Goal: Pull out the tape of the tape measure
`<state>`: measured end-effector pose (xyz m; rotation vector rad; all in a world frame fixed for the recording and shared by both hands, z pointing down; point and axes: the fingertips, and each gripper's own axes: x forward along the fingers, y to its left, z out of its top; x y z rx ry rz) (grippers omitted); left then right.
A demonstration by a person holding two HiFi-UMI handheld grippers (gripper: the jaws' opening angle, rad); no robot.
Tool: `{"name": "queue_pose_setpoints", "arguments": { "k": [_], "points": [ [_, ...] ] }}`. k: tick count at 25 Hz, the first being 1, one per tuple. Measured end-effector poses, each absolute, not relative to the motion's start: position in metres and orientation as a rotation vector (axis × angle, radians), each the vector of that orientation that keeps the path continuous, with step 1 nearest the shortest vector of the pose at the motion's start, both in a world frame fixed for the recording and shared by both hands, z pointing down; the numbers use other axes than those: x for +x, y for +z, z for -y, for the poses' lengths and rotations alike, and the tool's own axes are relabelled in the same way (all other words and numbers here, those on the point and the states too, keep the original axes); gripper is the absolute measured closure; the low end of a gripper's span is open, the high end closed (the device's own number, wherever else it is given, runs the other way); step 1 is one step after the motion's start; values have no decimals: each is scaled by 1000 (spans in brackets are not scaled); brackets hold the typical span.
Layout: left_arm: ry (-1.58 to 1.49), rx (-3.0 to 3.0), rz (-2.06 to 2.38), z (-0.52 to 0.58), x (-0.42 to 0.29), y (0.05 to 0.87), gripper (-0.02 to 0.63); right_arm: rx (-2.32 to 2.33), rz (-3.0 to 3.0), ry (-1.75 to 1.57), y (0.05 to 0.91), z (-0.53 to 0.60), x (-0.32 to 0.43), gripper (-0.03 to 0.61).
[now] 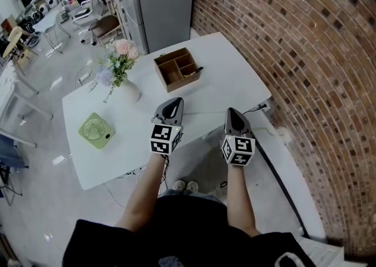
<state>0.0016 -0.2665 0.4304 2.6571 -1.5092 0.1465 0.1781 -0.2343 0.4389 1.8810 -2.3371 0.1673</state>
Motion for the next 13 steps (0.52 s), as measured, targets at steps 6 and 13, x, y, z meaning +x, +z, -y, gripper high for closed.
{"name": "queue_pose_setpoints", "arguments": {
  "k": [6,13],
  "points": [
    [148,2651,1510,263,-2,431,592,1875,2337,172,440,231,177,577],
    [150,2639,1508,258,-6,435,592,1872,2335,185,443,224,174,577]
  ]
}}
